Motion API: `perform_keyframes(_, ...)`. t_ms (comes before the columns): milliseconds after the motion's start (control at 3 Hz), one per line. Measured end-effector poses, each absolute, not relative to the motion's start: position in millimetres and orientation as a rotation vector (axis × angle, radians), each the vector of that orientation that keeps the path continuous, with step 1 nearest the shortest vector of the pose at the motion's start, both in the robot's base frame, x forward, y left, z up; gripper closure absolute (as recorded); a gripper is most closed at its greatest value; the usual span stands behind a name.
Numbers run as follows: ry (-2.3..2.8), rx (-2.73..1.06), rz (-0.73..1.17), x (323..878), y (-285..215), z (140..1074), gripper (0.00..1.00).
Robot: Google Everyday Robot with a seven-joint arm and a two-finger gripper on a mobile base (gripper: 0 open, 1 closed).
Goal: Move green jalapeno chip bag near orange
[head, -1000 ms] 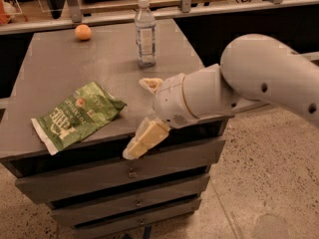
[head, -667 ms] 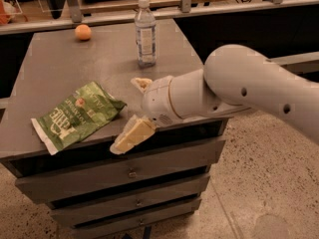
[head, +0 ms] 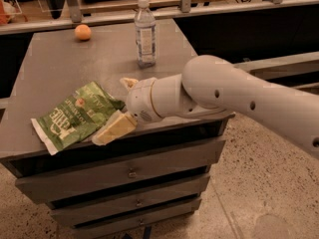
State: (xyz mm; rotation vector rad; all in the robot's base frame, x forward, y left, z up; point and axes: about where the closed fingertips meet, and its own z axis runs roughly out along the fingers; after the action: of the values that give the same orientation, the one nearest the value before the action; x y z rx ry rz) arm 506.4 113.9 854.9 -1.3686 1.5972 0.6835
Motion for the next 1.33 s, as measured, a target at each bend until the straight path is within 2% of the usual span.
perform_keyframes(333,1.603,-1.351,0.729,514.7,128.6,851.9,0.17)
perform_keyframes(1333,1.593,-1.348,0.808,520.3,151.4,852.9,0.87)
